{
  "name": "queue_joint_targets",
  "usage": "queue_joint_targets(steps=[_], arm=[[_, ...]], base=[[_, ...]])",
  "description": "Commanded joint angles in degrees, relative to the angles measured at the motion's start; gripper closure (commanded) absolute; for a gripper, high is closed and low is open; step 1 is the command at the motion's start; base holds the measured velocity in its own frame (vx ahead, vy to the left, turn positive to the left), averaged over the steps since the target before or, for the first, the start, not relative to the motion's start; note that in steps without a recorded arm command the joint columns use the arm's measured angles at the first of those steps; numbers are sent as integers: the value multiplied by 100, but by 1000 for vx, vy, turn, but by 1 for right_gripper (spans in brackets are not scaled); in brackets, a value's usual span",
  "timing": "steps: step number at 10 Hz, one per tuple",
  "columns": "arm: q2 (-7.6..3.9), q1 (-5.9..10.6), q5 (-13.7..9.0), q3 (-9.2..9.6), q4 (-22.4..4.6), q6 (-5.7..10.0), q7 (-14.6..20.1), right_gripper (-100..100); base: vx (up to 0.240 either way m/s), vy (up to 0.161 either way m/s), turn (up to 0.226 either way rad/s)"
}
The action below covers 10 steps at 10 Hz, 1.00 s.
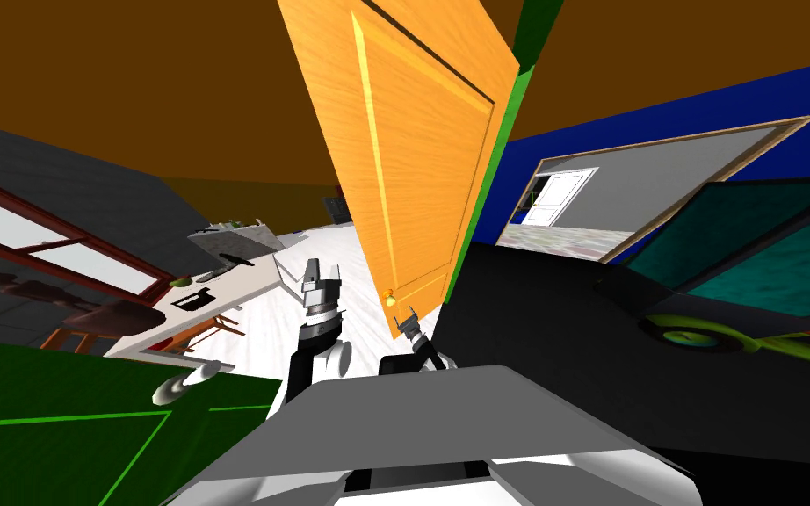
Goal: Push the door open
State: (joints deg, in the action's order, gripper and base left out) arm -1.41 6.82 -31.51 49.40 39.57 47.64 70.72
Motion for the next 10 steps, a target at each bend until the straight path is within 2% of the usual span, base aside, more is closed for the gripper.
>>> queue_joint_targets(steps=[1,2,3,4,5,6,8,10], arm=[[143,-26,-43,-21,48,-2,-10,-100],[210,-29,-50,-25,55,-2,-11,-100],[326,-35,-60,-29,64,-1,-11,-100],[233,-49,-56,-30,117,-28,-19,-100],[52,-38,-62,-46,111,-10,-16,-100],[52,-38,-62,-46,111,-10,-16,-100],[-27,-21,-67,-64,93,18,-8,-100],[0,-3,-72,-82,74,47,0,-100]], base=[[-225,-60,-91],[-186,-32,-38],[-148,-19,-18],[-66,-11,-2],[107,52,39],[135,72,8],[166,115,18],[198,115,24]])
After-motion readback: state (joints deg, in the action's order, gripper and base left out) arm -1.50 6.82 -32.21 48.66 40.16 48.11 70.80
